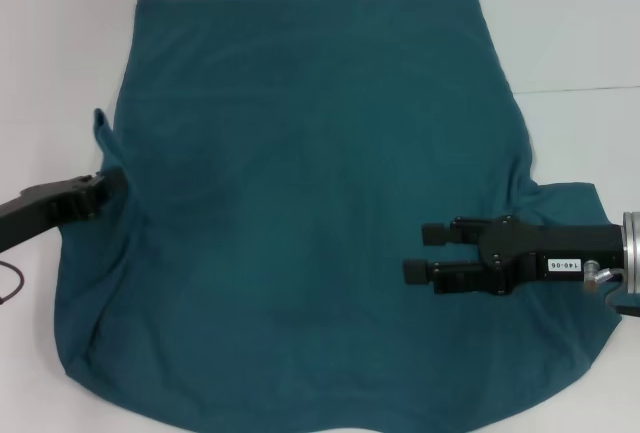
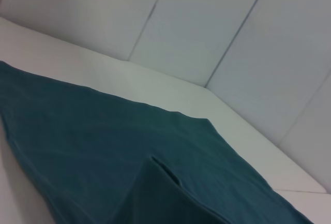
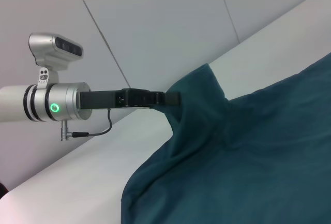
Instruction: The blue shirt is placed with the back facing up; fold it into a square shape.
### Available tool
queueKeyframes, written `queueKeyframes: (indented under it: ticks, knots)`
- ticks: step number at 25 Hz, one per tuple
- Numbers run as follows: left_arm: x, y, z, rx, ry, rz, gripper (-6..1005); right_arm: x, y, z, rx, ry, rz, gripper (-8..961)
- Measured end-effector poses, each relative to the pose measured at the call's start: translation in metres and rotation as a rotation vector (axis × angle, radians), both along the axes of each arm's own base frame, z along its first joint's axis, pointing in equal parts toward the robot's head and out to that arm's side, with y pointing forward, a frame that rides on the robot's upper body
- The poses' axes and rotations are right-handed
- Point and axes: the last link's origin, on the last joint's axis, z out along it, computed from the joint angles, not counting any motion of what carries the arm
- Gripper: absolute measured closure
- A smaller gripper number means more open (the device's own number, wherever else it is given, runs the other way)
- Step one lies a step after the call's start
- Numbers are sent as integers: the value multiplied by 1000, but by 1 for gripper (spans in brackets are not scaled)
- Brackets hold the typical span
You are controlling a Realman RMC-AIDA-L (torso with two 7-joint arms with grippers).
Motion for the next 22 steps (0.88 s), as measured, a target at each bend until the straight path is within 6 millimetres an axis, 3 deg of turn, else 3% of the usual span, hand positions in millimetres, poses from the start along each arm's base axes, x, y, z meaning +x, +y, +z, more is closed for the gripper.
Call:
queueKeyframes:
  ticks: [14, 17, 22]
  knots:
    - [18, -17, -34, -75, -153, -103, 950, 0, -1, -1, -9, 1, 3, 77]
    - [17, -19, -35, -68, -140, -120, 753, -1, -1, -1, -9, 1, 3, 77]
    - [16, -20, -32, -50, -136, -131, 555, 0, -1, -1, -7, 3, 2, 77]
